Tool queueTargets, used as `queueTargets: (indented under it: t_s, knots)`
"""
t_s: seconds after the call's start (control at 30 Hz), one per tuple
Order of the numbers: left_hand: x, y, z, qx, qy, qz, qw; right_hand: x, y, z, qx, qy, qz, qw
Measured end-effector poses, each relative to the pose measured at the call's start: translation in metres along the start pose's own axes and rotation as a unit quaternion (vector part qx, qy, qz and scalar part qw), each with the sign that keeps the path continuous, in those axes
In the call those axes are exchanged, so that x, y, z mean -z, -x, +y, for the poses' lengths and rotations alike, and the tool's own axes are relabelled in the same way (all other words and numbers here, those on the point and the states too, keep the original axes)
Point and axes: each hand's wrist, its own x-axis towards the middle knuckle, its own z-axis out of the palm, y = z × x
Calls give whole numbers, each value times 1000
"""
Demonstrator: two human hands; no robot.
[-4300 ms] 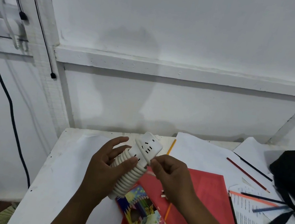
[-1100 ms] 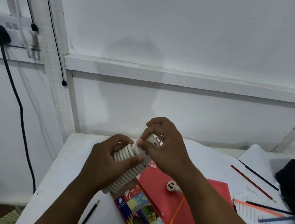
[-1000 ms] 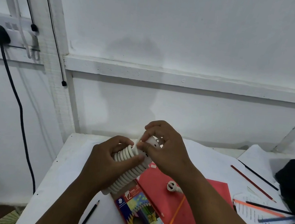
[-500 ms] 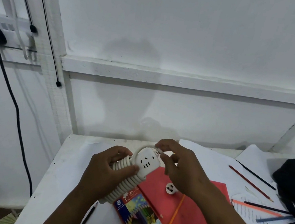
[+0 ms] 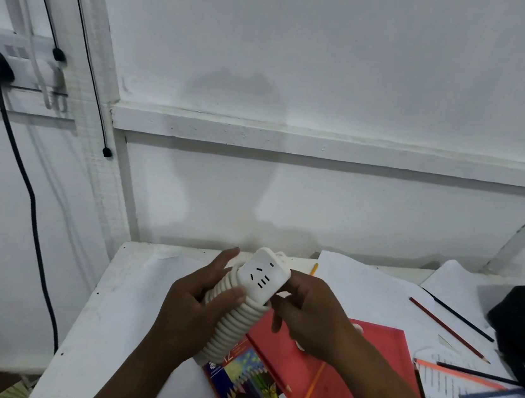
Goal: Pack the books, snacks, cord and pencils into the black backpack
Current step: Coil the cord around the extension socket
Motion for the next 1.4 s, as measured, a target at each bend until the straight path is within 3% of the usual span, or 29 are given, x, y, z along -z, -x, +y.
queueTargets:
  t_s: [0.2,0.33,0.4,0.5,0.63,0.8,1.03,1.27,1.4]
  knots:
    - [0,-1,-2,18,15,52,998,9,3,-6,-18,27,-48,998]
    - [-1,0,-2,27,27,89,995,11,4,-5,-39,189,-16,981]
    - [2,0,0,26,42,112,992,14,6,-1,-28,217,-12,976]
    - [9,-1,2,32,63,159,985,23,9,9,-10,223,-5,975]
    - [20,-4,0,28,71,197,977,31,11,23,-27,147,17,989]
    - [23,-4,-10,39,62,214,974,23,11,22,-25,55,42,997]
    - [20,-2,-17,34,31,224,973,21,2,3,64,63,118,989]
    - [18,-3,-13,6,11,209,978,27,-4,-24,144,122,94,978]
    - [20,-1,-8,-22,-42,150,988,28,-4,-41,183,121,80,972]
